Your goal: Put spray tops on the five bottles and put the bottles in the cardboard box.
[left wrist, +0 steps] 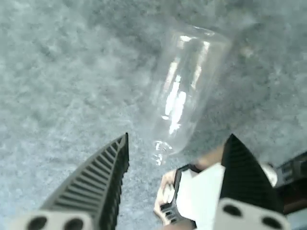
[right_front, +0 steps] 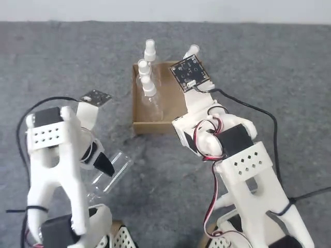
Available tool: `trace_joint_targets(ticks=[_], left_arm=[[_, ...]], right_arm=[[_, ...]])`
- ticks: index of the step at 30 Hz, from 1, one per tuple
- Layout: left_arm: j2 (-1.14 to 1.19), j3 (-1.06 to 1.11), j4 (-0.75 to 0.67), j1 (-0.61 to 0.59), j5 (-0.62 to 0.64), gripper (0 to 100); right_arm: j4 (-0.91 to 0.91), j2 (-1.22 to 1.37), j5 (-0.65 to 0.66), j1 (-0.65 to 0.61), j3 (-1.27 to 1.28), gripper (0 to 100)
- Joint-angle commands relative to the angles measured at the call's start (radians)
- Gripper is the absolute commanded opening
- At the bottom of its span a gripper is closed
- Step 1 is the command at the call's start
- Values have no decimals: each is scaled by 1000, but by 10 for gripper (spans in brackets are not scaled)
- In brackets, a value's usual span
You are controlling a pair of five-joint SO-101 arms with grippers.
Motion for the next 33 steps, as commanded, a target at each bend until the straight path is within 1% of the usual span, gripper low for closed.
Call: trace_joint_targets(ticks=[1, 4, 9, 13, 16, 19, 22, 24, 27, 31, 33], left_arm=[[-58, 25, 46, 86, -63, 280], [-58, 94, -9, 141, -64, 258], [-51, 211, -170, 152, -68, 255], [-49, 282, -265, 164, -71, 254], [-51, 328, -311, 232, -91, 250], [-51, 357, -345, 328, -92, 199], [-51, 354, -351, 413, -92, 131], [-58, 349, -354, 457, -92, 107], [-57, 325, -377, 512, -87, 104], [-55, 257, -428, 563, -21, 105], [-51, 216, -437, 600, 2, 105]], right_arm=[[5, -41, -2, 12, -71, 285], [5, -41, -2, 13, -72, 285], [5, -41, -2, 16, -72, 285], [5, -41, -2, 16, -72, 285], [5, -42, -2, 16, -72, 285], [7, -51, -2, 19, -72, 285], [15, -51, -2, 19, -74, 285], [15, -53, -2, 21, -75, 285], [16, -81, -2, 21, -75, 285], [48, -166, 5, 21, -74, 285], [56, -208, 37, 22, -71, 285]])
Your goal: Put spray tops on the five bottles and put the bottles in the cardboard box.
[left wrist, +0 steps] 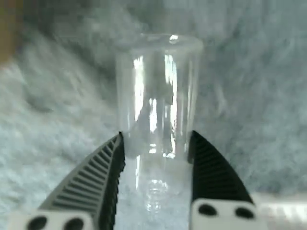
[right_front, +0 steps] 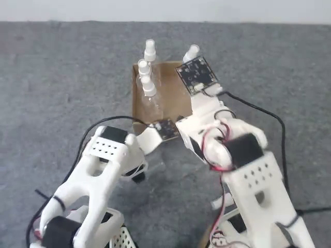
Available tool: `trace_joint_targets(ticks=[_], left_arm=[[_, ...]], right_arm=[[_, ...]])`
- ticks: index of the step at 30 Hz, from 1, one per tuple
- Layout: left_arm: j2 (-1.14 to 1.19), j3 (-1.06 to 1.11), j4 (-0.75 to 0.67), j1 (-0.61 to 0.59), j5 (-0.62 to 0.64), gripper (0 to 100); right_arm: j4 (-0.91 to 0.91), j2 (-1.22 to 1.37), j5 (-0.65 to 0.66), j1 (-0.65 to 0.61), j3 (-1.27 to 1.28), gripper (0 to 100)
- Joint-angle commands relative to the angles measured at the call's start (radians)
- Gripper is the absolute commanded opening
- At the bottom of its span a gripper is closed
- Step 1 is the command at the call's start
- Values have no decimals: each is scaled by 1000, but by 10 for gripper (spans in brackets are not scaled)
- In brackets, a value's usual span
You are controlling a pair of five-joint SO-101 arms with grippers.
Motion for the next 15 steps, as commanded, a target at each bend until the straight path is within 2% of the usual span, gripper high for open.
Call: trace_joint_targets(ticks=[1, 7, 13, 15], left_arm=[[-18, -134, -46, 78, 68, 105], [-18, -283, -40, 150, 183, 111], [-25, -361, 20, 150, 296, 279], [-26, -397, 61, 147, 322, 289]], right_arm=[[35, -127, 48, 28, -68, 285], [33, -145, 55, 139, -84, 285], [35, -145, 54, 148, -91, 285], [33, -145, 54, 148, -91, 285]])
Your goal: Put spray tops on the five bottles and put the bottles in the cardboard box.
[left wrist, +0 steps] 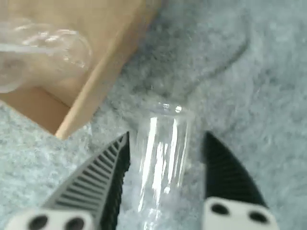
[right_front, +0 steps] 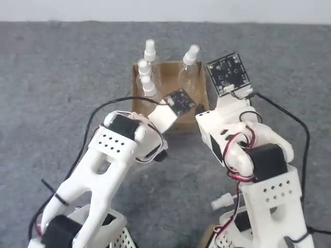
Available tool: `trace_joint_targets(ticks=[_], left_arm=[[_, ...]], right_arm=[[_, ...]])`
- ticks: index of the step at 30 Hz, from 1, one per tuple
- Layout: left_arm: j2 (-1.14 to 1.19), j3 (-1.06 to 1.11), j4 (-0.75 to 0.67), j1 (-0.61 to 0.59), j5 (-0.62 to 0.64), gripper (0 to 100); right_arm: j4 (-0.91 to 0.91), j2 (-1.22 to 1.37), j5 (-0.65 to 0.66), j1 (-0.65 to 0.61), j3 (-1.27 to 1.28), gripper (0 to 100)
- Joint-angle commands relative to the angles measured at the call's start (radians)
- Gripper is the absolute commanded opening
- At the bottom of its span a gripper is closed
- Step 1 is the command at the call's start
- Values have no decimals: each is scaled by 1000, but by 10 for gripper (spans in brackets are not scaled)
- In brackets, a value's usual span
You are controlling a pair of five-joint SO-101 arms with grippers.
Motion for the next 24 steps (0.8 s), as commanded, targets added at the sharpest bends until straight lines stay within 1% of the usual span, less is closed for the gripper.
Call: trace_joint_targets(ticks=[1, 5, 9, 13, 15, 17, 21, 24], left_arm=[[-28, -134, 91, -2, 63, 286], [-29, -223, 224, 2, 64, 255], [-31, -286, 334, -3, 68, 198], [-86, -266, 373, -6, 78, 140], [-155, -243, 367, -49, 98, 135], [-235, -220, 347, -112, 92, 135], [-348, -206, 354, -278, 80, 135], [-373, -213, 394, -390, 21, 135]], right_arm=[[5, -27, 15, 12, -49, 285], [5, -27, 15, 8, -49, 285], [13, -27, 15, 5, -49, 285], [15, -27, 15, 4, -49, 285], [15, -27, 15, 1, -49, 285], [16, -27, 15, -18, -48, 284], [16, -25, 15, -56, -35, 284], [16, -25, 15, -85, -31, 282]])
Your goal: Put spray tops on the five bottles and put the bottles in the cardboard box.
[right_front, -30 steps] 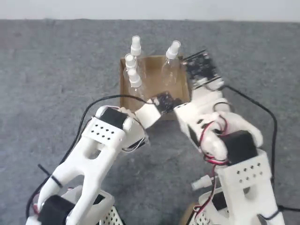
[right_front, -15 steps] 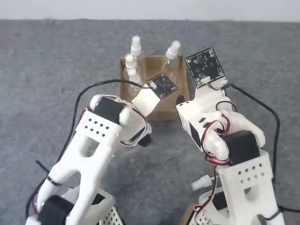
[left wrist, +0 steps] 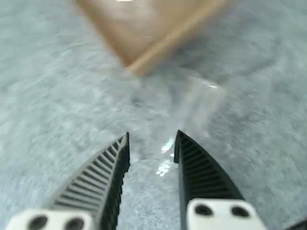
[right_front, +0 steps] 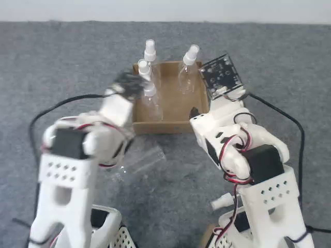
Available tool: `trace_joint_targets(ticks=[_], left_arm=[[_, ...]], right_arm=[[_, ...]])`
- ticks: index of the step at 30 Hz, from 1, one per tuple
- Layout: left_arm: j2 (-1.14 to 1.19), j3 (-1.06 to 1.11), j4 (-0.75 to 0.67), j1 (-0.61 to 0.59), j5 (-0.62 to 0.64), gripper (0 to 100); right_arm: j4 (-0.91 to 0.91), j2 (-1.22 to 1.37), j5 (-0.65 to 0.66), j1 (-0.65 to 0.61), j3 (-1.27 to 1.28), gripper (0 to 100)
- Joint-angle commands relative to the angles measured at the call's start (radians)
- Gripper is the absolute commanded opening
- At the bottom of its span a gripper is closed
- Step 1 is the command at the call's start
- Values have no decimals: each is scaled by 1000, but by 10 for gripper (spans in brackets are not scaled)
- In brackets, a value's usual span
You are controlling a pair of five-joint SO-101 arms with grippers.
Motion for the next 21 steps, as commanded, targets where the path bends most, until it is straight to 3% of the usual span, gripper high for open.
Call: trace_joint_targets(ticks=[1, 12, 21], left_arm=[[-69, -12, 43, -164, -84, 135], [-77, 71, -98, -589, -117, 135], [-77, 231, -276, -756, -117, 135]], right_arm=[[10, -27, 14, -48, -31, 282], [73, -27, 21, -255, -25, 281], [110, 114, 195, -478, 20, 282]])
